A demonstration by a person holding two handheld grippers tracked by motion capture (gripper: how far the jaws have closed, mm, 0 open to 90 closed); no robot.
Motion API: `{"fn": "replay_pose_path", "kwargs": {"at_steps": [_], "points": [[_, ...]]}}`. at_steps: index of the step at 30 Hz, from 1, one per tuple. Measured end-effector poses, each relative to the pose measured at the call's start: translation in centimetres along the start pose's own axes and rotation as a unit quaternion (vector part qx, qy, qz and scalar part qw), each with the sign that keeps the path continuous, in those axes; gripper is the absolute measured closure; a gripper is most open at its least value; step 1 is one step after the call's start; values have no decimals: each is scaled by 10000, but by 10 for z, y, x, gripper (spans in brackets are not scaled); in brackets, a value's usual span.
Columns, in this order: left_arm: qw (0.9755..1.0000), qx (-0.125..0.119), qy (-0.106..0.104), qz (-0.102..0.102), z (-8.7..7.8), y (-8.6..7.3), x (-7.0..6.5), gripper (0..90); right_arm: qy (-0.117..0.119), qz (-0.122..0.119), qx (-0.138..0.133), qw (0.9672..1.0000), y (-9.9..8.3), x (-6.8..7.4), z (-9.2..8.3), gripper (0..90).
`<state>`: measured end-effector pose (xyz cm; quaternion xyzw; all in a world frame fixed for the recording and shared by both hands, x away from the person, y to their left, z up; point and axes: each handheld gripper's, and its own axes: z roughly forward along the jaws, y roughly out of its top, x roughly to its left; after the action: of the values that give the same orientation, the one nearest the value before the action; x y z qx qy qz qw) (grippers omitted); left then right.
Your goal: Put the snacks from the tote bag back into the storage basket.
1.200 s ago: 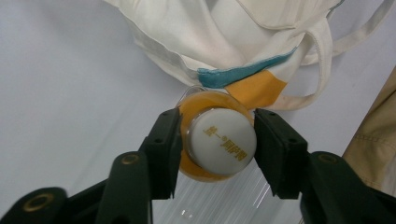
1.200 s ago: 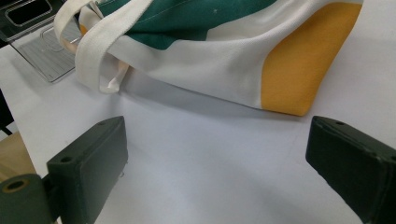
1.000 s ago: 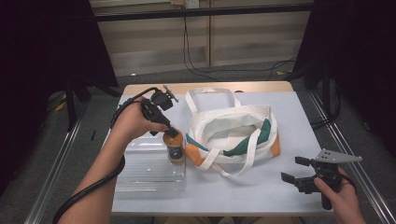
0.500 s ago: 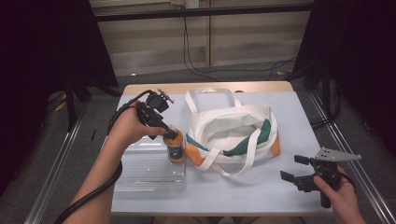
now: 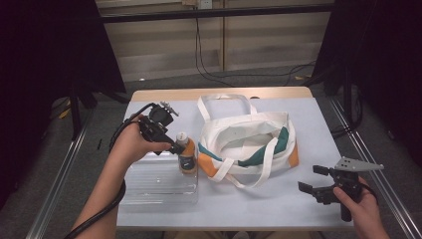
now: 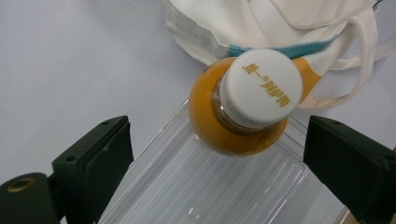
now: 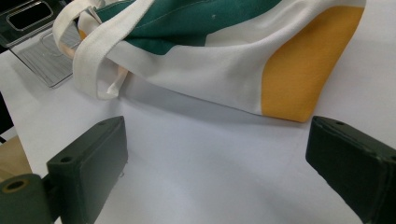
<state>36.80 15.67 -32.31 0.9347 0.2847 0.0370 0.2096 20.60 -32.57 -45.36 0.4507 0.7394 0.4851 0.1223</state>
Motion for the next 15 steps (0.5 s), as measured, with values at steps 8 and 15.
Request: {"fn": "replay_pose_path", "kwargs": {"at_steps": [8,15], "points": [[9998,-94,14,-149,5,-8,-2,71,-10,-36,23,10000,-2,2,-3,55],[9994,-256,79,-202,5,-17,-5,71,-28,-30,-9,10000,-2,4,-5,55]]}}
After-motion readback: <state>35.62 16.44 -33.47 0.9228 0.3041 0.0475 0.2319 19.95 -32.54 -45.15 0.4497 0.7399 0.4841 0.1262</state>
